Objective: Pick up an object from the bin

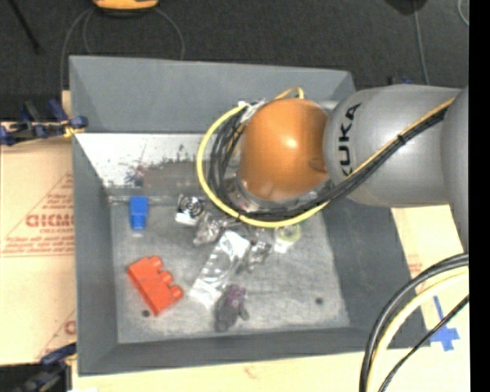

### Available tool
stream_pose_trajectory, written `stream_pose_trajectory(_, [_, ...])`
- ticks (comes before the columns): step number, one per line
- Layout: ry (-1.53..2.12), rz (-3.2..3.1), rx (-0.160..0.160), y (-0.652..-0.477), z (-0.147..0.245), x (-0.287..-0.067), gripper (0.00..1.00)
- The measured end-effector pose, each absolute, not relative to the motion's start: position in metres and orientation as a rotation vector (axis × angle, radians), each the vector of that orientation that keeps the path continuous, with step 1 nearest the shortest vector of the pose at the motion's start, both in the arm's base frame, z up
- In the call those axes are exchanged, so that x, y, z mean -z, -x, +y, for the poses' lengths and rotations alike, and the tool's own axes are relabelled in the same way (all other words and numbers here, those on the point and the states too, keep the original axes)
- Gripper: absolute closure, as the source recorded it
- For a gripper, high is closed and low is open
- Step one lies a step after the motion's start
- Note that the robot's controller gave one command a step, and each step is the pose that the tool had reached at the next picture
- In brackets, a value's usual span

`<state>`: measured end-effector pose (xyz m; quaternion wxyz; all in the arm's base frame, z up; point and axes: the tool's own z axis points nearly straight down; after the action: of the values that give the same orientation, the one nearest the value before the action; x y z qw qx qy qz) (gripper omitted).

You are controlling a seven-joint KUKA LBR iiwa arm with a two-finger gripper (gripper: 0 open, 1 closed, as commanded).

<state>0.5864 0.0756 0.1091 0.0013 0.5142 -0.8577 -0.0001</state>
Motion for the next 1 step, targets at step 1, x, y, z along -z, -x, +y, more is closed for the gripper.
stream_pose_trajectory(1, [-1.903,-2.508,-0.007,-0.5877,0.0719,-0.077,0.0])
